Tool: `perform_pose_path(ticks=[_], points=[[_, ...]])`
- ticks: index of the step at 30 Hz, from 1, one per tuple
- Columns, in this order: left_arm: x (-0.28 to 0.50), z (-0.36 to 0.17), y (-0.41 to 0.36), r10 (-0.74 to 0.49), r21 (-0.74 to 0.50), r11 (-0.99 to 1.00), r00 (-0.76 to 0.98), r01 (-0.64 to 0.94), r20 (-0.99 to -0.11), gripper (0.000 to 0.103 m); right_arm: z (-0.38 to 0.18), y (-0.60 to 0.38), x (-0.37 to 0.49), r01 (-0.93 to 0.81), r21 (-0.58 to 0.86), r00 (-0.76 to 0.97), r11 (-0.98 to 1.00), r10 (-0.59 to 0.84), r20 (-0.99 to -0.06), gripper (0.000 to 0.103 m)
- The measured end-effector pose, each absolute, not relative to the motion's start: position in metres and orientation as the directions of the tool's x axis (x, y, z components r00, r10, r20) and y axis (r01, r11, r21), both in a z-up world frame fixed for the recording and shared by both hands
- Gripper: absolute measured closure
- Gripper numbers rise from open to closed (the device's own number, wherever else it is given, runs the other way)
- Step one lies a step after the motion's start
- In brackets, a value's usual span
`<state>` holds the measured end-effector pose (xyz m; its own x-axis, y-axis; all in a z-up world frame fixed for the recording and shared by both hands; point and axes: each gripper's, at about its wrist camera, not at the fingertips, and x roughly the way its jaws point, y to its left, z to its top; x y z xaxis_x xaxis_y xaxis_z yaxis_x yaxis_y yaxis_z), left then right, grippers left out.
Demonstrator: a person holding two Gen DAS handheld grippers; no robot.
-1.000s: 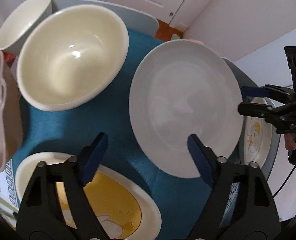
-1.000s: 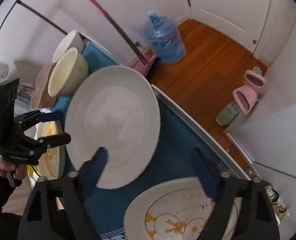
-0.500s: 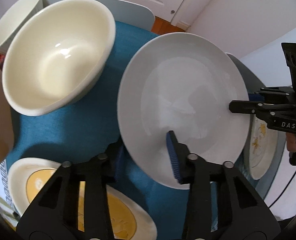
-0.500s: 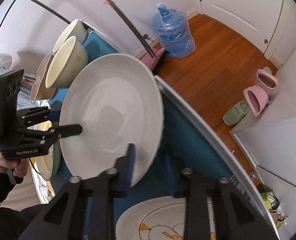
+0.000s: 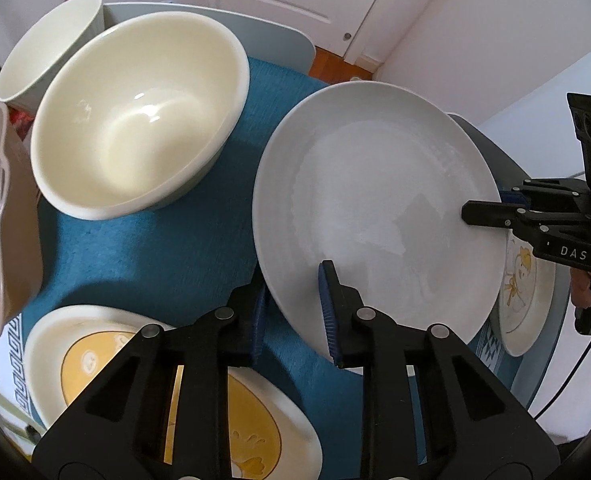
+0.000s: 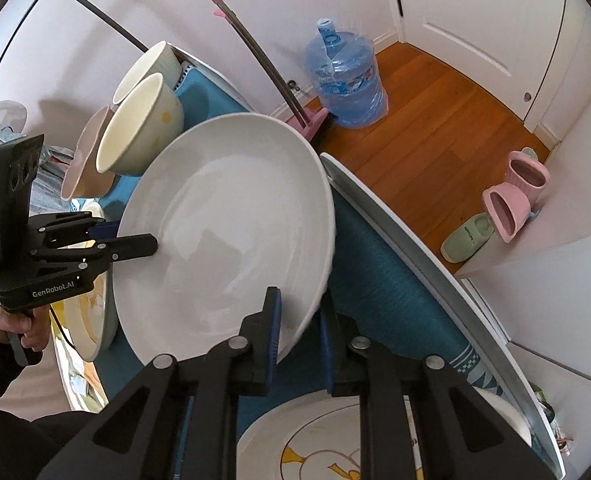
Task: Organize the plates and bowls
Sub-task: 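Carry the white plate onto the yellow plate and open both grippers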
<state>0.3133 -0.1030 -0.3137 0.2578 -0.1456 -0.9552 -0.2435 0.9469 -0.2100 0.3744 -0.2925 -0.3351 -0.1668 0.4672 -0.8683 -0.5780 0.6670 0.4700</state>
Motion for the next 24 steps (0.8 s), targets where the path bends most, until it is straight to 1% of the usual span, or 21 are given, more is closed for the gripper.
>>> perform_pose_path(ticks=[4, 5, 11, 17, 24], points=[[0.307, -0.305, -0.104, -0.129, -0.196, 0.953, 0.277, -0.229, -0.952, 0.082, -0.328, -0.294, 0.368, -0.591, 0.456, -0.137, 0.665, 0.475, -0.869, 0.087], [0.295, -0.298, -0.099, -0.125, -0.192, 0.956, 0.283, -0.224, -0.951, 0.082, -0.326, -0.294, 0.367, -0.593, 0.454, -0.130, 0.665, 0.477, -0.869, 0.087], [0.292, -0.274, -0.111, -0.098, -0.168, 0.968, 0.334, -0.188, -0.938, 0.082, -0.303, -0.301, 0.356, -0.595, 0.440, -0.074, 0.673, 0.499, -0.863, 0.087], [0.274, -0.234, -0.109, -0.096, -0.170, 0.973, 0.391, -0.159, -0.915, 0.082, -0.258, -0.303, 0.337, -0.593, 0.407, 0.003, 0.695, 0.507, -0.862, 0.087], [0.243, -0.189, -0.098, -0.095, -0.146, 0.986, 0.453, -0.079, -0.887, 0.082, -0.211, -0.292, 0.300, -0.560, 0.389, 0.084, 0.731, 0.517, -0.852, 0.087]])
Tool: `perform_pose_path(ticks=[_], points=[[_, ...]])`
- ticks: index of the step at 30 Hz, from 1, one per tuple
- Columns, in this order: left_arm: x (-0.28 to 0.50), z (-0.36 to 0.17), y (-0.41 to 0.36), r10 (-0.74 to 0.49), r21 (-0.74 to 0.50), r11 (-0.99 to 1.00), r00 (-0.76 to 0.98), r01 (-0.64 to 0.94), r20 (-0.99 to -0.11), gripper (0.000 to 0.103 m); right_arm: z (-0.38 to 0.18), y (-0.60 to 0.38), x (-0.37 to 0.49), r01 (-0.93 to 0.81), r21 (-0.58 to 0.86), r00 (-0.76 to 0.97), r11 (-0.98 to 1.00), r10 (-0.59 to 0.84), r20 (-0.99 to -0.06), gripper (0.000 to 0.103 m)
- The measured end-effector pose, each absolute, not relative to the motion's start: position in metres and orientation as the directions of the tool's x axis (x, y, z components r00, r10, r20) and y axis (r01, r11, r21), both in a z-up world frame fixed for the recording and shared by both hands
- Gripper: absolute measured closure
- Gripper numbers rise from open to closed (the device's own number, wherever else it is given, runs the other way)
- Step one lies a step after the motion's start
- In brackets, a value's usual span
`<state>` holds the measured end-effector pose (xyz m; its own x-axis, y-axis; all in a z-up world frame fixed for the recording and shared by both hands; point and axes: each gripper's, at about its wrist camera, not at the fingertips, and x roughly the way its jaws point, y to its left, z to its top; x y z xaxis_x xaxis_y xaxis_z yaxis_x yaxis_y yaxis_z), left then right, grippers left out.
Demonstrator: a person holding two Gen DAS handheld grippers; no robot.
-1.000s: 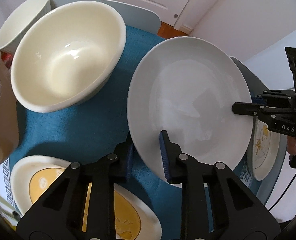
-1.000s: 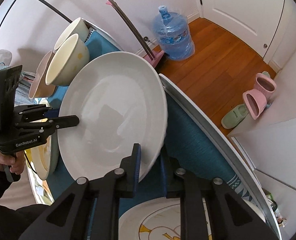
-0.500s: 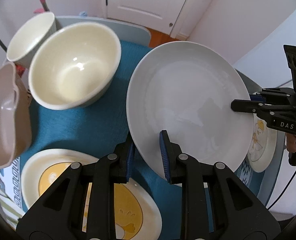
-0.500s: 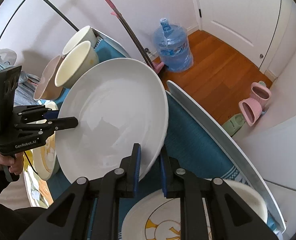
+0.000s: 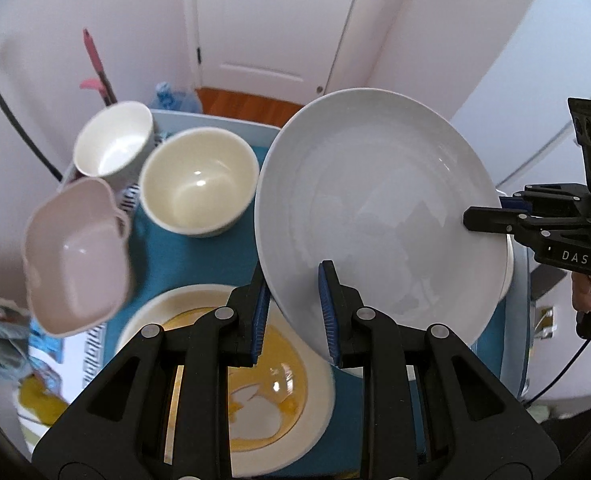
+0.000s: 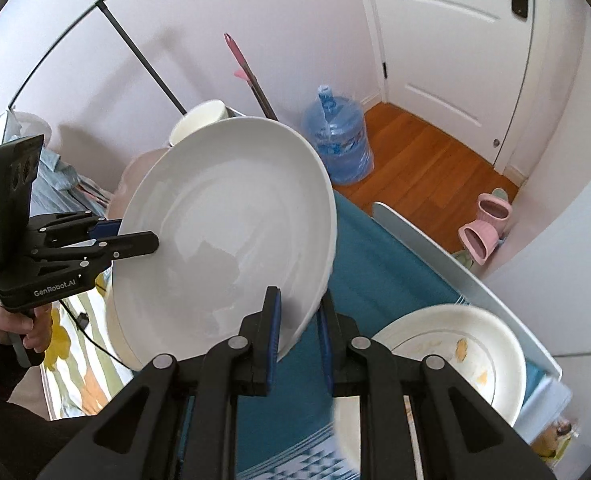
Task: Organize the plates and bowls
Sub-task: 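Carry the white plate onto the yellow plate and open both grippers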
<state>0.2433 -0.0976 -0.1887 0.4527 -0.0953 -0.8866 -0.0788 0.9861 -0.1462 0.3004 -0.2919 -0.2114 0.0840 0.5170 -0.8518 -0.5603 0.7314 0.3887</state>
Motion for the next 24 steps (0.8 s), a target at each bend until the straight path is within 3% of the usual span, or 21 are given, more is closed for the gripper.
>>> perform_pose_path(ticks=[10, 24], points=[[0.189, -0.180, -0.052, -0.198, -0.163, 0.980, 0.443, 0.116, -0.874, 0.082, -0.192, -0.249, 0.215, -0.381, 0.372, 0.175, 0.847, 0.461, -0.870, 0.087], [0.171, -0.257, -0.004, -0.270, -0.212, 0.953, 0.294, 0.215, -0.917, 0.082, -0.256, -0.196, 0.148, -0.102, 0.380, 0.168, 0.919, 0.392, -0.904, 0.087]])
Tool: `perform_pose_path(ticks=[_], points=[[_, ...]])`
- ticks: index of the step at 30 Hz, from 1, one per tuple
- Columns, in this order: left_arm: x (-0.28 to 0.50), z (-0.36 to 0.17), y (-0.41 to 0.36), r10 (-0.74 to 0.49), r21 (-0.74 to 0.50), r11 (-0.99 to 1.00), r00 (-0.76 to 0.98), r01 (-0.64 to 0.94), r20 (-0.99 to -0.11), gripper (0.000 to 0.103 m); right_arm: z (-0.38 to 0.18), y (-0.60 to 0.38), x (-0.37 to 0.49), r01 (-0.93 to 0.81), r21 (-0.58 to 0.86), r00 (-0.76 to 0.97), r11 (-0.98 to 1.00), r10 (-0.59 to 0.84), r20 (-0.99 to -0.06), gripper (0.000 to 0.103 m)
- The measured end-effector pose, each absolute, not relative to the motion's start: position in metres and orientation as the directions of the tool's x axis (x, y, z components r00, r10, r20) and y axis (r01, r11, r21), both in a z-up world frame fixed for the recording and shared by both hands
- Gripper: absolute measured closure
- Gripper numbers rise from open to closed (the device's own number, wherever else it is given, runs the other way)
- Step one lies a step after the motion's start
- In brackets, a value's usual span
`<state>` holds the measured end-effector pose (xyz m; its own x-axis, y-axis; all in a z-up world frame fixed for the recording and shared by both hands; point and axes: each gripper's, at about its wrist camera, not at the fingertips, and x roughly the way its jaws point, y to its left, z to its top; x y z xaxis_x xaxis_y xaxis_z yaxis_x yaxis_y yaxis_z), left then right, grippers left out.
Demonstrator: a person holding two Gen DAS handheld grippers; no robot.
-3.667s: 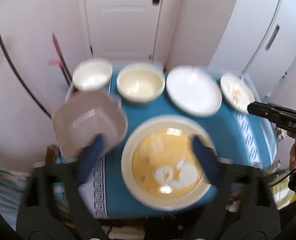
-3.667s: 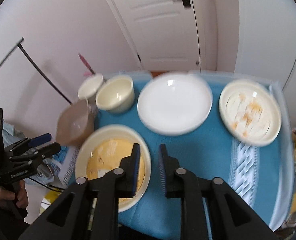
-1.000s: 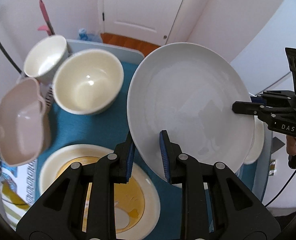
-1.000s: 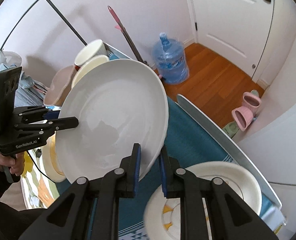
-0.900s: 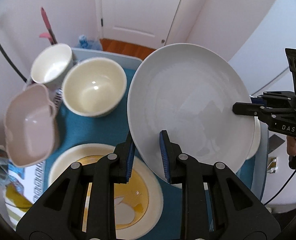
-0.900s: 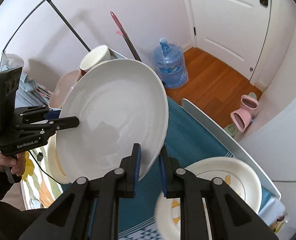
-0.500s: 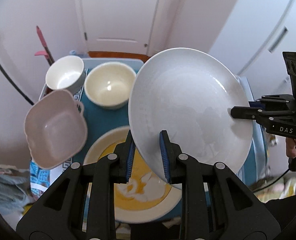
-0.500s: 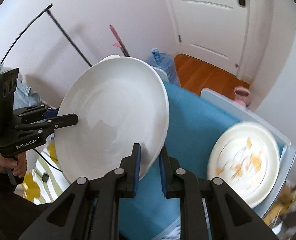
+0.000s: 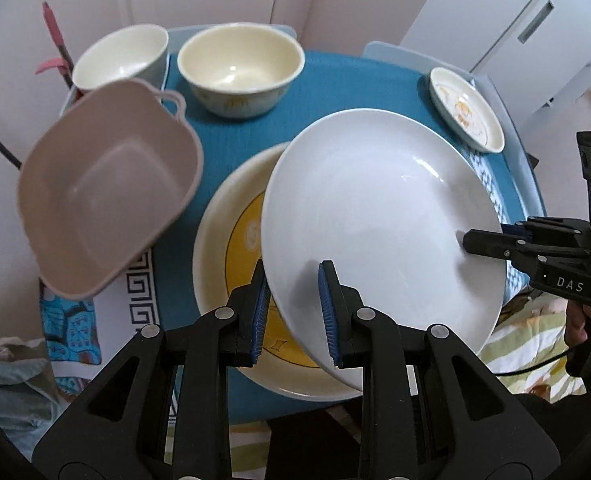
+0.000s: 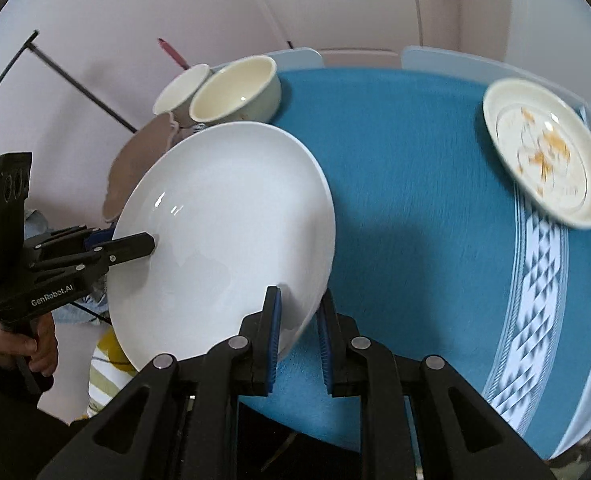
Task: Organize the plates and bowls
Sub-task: 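Carry the white plate onto the yellow plate and open both grippers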
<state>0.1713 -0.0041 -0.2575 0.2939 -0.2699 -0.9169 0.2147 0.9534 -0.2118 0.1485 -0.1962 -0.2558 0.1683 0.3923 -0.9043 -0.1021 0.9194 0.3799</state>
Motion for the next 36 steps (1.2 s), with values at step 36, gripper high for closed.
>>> perform_pose_path(ticks=[36], points=[[0.170, -0.304, -0.058, 0.077, 0.187, 0.933, 0.336, 0.308, -0.939, 0.082, -0.270, -0.156, 0.147, -0.213, 0.186, 0.180, 0.959, 0.226, -0.957, 0.087]])
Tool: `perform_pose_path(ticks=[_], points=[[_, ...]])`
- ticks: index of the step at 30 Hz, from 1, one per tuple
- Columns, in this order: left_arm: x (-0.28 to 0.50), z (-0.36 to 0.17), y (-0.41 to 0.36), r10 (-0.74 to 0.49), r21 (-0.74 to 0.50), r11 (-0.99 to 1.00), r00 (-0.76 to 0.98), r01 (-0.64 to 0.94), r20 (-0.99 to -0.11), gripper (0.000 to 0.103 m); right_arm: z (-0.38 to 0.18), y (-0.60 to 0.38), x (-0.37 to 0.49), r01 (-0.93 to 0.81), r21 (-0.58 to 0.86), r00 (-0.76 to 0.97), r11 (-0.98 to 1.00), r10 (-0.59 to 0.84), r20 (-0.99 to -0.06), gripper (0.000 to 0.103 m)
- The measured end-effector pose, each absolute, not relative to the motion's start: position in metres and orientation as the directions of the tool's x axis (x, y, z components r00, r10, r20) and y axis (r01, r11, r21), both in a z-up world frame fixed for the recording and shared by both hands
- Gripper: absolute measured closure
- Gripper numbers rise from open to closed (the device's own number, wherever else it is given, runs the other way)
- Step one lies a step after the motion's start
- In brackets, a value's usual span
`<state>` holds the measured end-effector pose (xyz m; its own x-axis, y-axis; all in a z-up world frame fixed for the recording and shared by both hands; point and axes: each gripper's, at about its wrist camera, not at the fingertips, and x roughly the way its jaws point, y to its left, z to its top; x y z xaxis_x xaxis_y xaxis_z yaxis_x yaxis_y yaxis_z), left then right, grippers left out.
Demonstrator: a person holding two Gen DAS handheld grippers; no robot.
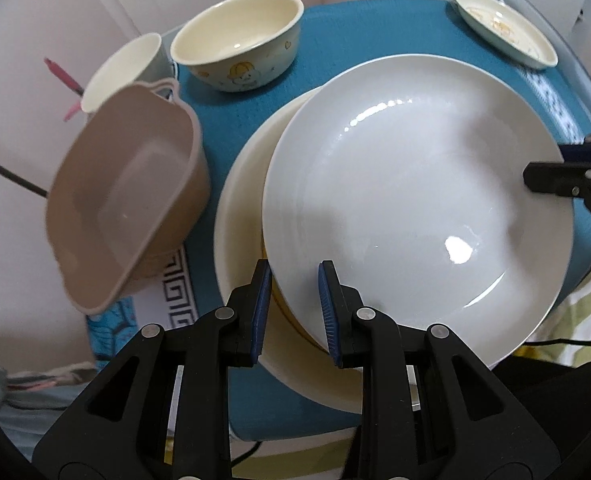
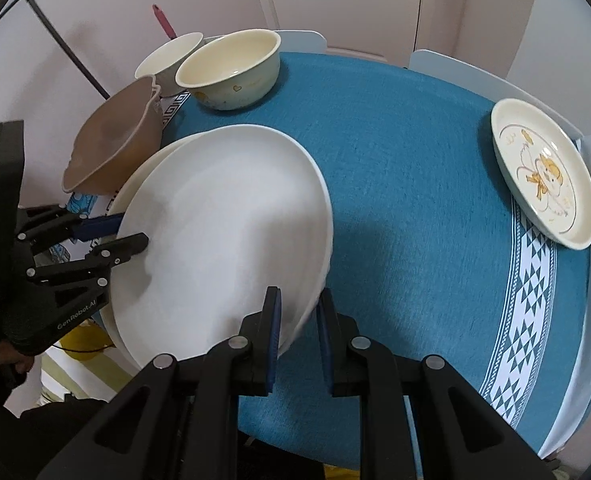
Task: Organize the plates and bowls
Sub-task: 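Carry the white plate onto the yellow plate and open both grippers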
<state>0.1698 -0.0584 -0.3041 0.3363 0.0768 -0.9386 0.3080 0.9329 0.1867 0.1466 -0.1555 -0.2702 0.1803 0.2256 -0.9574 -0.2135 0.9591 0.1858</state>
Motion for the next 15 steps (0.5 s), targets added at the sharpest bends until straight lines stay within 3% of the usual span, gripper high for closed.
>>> perform_pose_path(ticks=[15], points=[[0.157, -0.296, -0.060, 0.143, 0.263, 0.916, 0.366, 0.303, -0.920, 0.082, -0.275, -0.143, 0.153, -0.277, 0.125, 0.174, 0.953, 0.178, -0.969, 0.087]])
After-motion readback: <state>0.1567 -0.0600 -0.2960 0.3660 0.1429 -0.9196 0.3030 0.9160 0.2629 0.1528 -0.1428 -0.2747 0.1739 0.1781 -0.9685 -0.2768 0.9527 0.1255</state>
